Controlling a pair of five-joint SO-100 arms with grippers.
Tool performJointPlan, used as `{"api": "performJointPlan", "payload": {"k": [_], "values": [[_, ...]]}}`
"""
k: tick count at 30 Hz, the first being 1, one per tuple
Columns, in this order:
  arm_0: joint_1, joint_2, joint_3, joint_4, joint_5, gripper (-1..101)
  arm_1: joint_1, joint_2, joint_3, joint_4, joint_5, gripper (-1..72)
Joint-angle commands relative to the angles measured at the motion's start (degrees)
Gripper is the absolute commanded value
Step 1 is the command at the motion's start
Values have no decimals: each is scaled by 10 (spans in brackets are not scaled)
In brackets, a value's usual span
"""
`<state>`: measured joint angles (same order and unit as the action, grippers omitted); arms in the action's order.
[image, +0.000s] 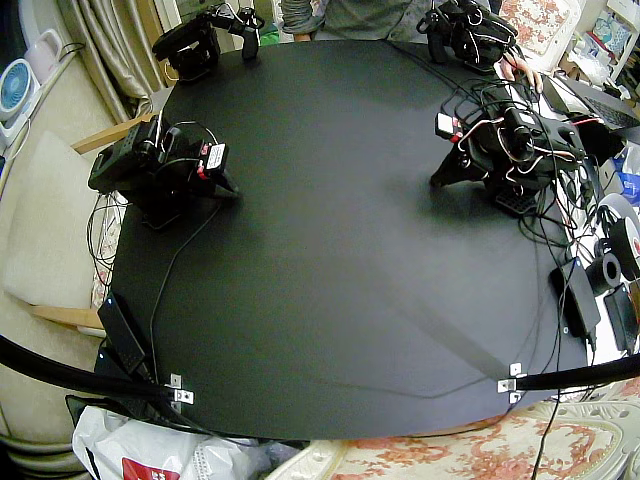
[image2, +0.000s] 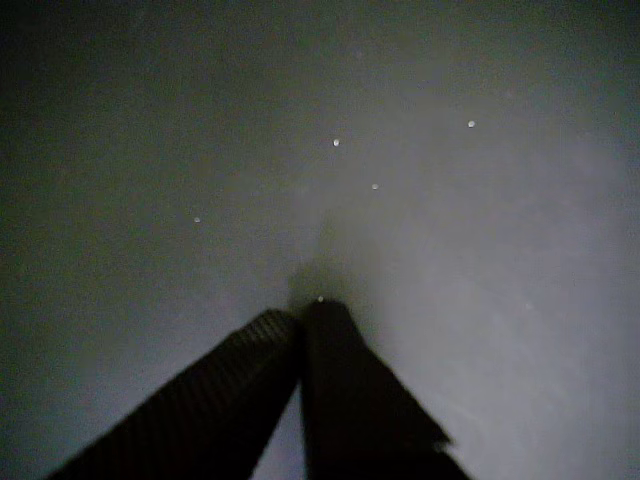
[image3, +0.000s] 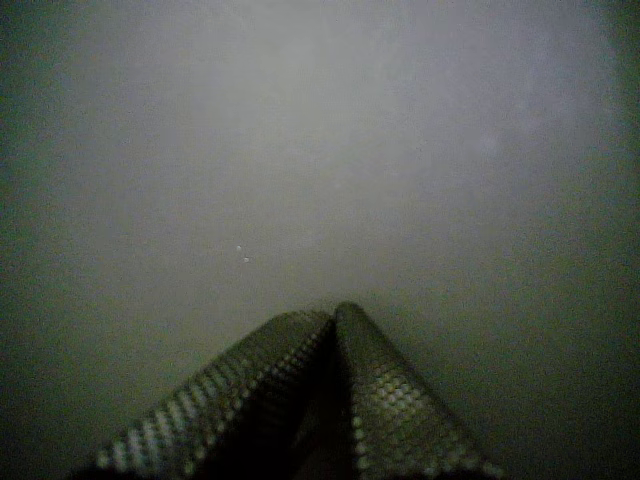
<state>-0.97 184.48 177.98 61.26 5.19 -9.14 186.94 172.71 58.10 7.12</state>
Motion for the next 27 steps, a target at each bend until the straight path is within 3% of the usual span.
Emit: {"api": "performJointPlan", "payload": {"k": [1, 27], "values": [[-10, 11, -5, 7, 2, 0, -22, 6, -4, 9, -35, -3], [-13, 11, -3, -8, -1, 0, -20, 6, -4, 9, -33, -3]]}}
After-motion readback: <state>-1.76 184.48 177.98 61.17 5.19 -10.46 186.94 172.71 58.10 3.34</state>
